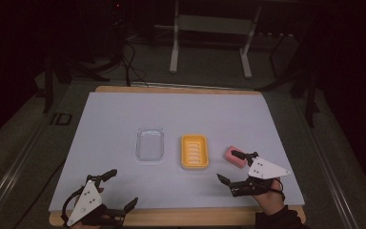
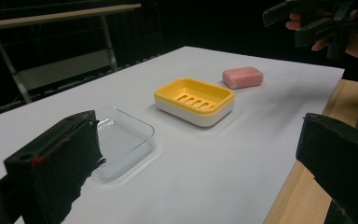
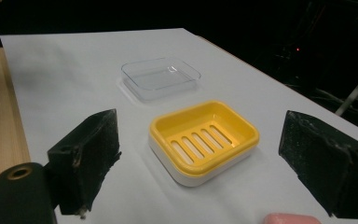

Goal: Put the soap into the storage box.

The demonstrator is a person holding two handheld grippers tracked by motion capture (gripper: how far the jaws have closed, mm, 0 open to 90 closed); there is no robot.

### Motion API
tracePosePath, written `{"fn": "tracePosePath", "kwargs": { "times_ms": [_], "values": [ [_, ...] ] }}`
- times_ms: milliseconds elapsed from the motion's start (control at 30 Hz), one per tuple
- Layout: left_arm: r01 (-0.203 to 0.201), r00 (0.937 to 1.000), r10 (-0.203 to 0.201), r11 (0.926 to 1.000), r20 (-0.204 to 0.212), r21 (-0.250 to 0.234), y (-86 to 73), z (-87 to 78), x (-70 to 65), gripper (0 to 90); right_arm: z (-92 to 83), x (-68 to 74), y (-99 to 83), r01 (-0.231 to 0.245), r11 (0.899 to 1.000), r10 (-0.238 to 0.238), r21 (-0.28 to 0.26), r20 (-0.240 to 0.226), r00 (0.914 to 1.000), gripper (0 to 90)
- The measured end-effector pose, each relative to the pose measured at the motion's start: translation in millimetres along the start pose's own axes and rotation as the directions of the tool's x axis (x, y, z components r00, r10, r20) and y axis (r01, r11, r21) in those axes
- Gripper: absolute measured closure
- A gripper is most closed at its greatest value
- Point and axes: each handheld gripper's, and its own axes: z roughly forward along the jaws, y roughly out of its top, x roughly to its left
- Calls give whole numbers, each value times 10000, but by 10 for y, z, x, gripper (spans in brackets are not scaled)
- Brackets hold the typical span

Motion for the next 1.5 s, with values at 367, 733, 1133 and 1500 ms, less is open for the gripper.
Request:
{"fn": "tracePosePath", "kwargs": {
  "times_ms": [367,733,1133,1500],
  "values": [
    [-64,10000,64,9999,14,88,-2,10,-8,4,30,-4,-17,347,9994,-349,-77,-328,9989,120],
    [-94,9999,95,9999,-53,104,5,2,-29,4,77,-30,12,404,9933,-507,1079,947,9942,134],
    [-163,9999,163,9997,-9,164,8,5,-43,4,89,-98,-11,92,9609,-306,2767,729,9969,133],
    [-276,9996,278,9991,-60,320,4,25,-58,4,1,-311,-77,-1188,9161,395,3829,2087,9772,144]
  ]
}}
